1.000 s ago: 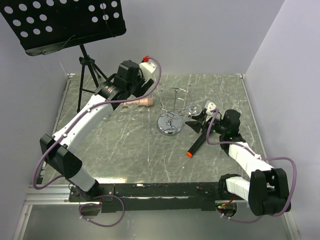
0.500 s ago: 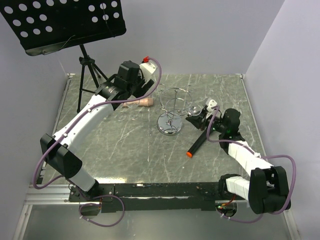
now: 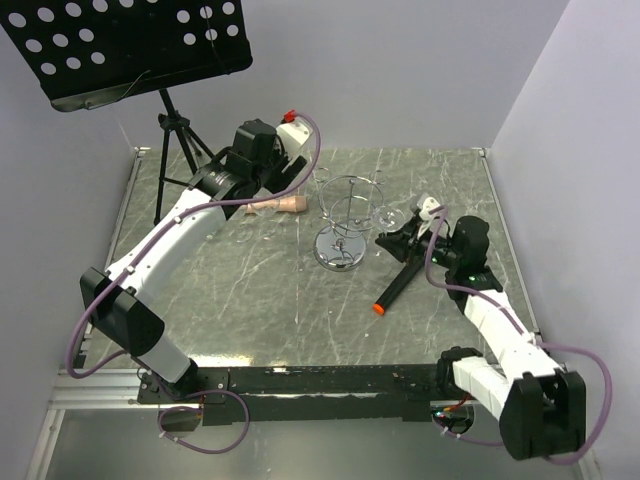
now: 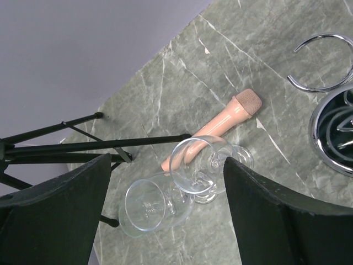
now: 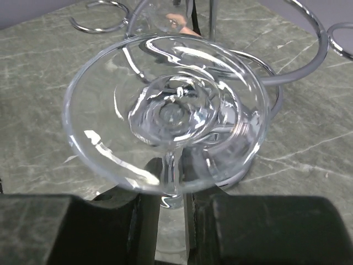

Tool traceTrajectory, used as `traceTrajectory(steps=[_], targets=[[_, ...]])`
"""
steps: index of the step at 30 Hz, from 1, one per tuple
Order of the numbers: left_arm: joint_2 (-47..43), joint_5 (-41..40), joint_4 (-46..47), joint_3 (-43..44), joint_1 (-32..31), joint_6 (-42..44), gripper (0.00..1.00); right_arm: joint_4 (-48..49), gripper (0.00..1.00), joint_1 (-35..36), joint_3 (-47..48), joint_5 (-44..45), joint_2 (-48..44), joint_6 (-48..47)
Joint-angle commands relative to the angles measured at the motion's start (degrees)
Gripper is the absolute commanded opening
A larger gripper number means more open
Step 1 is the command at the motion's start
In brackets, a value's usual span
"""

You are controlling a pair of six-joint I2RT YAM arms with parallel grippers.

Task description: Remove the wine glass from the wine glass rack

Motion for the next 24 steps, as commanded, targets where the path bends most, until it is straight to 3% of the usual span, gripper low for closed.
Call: traceTrajectory(steps=[1,12,24], targets=[[-1.88,1.56,3.64,-0.78,0.60,-1.13,0.86,-6.04,0.00,-0.16,4.68,0.45,-5.99,-2.68],[-4.87,5.34,7.85,-4.55,1.57,-2.80,0.86,-18.25,0.00,-0.16,6.17,5.02,-13.11,-5.15],[-7.24,7.10,7.95,-7.99,1.57,-4.39,0.86,-14.06,0.00,-0.16,7.14,5.38,-11.01,4.25]])
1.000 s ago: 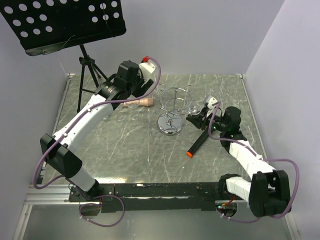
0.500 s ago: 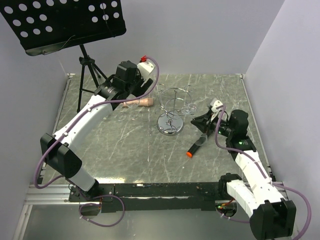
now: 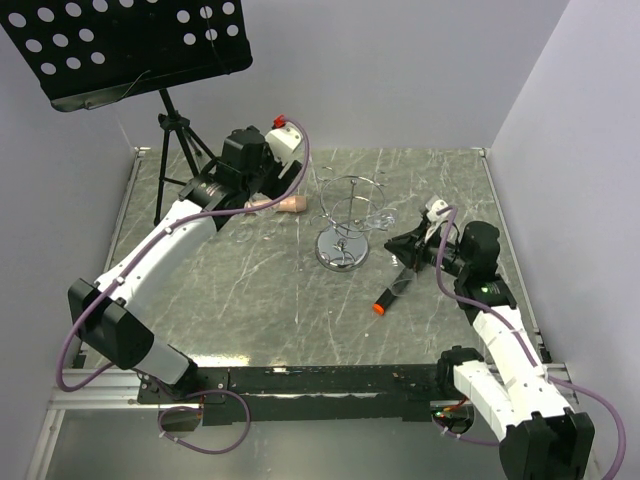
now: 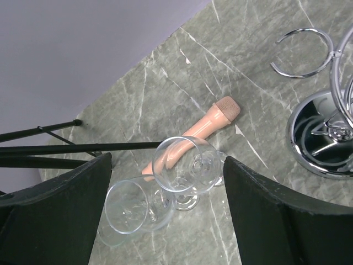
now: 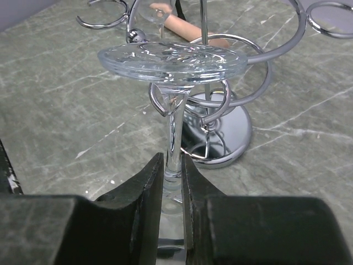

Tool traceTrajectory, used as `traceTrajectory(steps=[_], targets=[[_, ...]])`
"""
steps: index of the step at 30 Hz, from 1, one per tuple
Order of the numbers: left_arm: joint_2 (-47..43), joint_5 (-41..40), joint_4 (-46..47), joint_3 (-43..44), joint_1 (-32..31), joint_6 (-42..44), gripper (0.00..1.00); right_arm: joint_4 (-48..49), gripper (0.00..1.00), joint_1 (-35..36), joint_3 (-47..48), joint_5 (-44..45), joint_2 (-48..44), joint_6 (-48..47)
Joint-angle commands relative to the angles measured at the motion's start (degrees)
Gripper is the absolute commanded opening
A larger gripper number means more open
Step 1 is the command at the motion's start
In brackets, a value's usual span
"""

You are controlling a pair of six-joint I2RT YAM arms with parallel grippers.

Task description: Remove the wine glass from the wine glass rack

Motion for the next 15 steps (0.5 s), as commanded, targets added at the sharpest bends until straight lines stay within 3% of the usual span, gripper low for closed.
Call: traceTrajectory(steps=[1,8,15], targets=[[-2.26,1.29,1.85,-0.38,0.13,-1.31,0.86,6.45,0.00,-0.05,3.64,-1.81,1.06,5.08],[-1.03,0.94,1.15,1.90,0.21,-0.16,0.86,11.81,0.00,-0.05,6.10,-2.52,1.76,10.62],[-0.15,1.38,0.97,2.96,0.13,-0.16,0.86,13.76,0.00,-0.05,5.22,2.41,-0.87,12.22]])
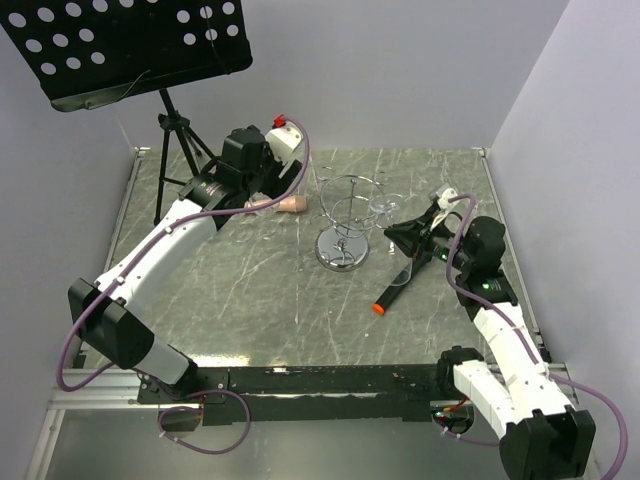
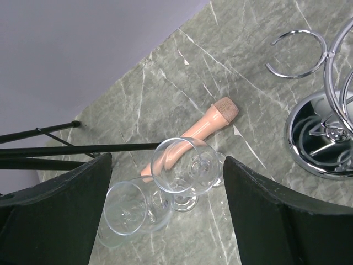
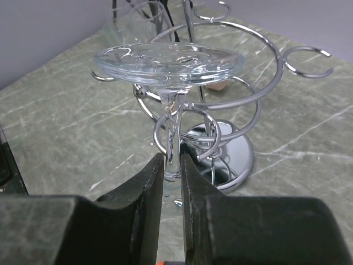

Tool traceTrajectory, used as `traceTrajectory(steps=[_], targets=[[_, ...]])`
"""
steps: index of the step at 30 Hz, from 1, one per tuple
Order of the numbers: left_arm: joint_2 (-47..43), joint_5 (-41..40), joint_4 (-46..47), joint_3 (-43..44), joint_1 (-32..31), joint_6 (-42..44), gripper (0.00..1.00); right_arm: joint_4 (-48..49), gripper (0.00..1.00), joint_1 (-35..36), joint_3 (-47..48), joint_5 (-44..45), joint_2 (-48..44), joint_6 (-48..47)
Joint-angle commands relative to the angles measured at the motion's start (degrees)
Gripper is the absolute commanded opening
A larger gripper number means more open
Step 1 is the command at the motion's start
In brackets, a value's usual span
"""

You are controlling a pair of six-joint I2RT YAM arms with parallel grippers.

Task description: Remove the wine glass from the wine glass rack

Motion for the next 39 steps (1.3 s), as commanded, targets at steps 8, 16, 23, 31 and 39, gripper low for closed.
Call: traceTrajectory(steps=[8,16,23,31,39], targets=[[-0.63,2.17,1.72,2.39,0.13,0.25,0.86,-3.29,0.00,-0.13,5.10,1.15,-6.46,0.90],[-14.93,16.29,17.51,-14.11,0.04,7.54,0.95,-16.12,0.00,-0.05,17.65,8.19,-3.32,9.95],[-24.10,29.76,28.43,-25.12,-2.51,20.36,1.00,-20.97,0.00,-1.80,32.69,1.34,8.72,26.80],[-27.26,37.06,42.91,-36.52,-7.86,43.90,1.00,-16.66,0.00,-1.89,44.20,0.02,23.48,46.85],[-19.36,34.52,60.67,-38.84,-13.40,57.20,1.00,-19.74,0.00,0.04,52.03,0.80,32.37,60.40]])
